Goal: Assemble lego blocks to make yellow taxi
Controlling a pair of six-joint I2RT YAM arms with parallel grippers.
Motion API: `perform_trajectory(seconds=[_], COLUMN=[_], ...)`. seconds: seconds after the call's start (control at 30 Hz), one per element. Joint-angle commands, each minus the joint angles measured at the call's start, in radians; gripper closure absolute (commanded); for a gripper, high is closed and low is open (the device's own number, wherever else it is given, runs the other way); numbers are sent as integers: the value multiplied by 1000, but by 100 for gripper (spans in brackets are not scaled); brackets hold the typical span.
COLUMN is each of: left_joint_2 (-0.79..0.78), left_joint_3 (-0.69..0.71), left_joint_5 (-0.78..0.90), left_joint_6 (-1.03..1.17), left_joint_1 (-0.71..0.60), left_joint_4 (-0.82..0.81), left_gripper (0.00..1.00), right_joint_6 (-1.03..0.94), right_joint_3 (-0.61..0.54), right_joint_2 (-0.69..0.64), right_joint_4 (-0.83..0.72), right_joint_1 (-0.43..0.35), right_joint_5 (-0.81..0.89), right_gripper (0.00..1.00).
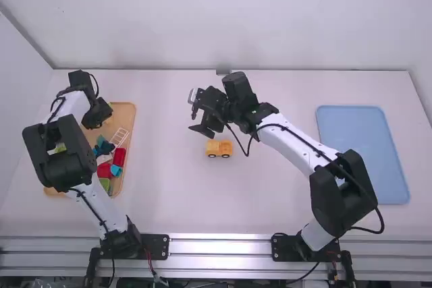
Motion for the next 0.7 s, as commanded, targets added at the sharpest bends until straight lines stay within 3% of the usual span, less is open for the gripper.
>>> perform_trajectory(seconds=[0.0, 0.23, 0.3, 0.37, 0.4, 0.57, 0.67], left_joint_2=[-2, -2, -2, -2, -2, -2, -2], left_joint_3=[-14, -98, -107, -107, -104, -105, -108], left_joint_5=[4, 57, 53, -5, -63, -250, -240], left_joint_6=[8, 72, 77, 28, -20, -146, -159], left_joint_1=[-10, -10, -9, -9, -9, -9, -9], left_joint_4=[24, 161, 161, 126, 98, 39, 64], left_gripper=[59, 60, 69, 87, 88, 83, 73], right_joint_6=[5, 5, 5, 5, 5, 5, 5], right_joint_3=[30, 30, 30, 30, 30, 30, 30], right_joint_2=[-3, -3, -3, -3, -3, -3, -3], right_joint_4=[-1, -6, -9, -11, -13, -21, -21], right_joint_1=[-4, -4, -4, -3, -2, -4, -4], right_joint_5=[-2, -2, -2, -2, -1, -2, -2], right_gripper=[1, 1, 1, 1, 1, 1, 1])
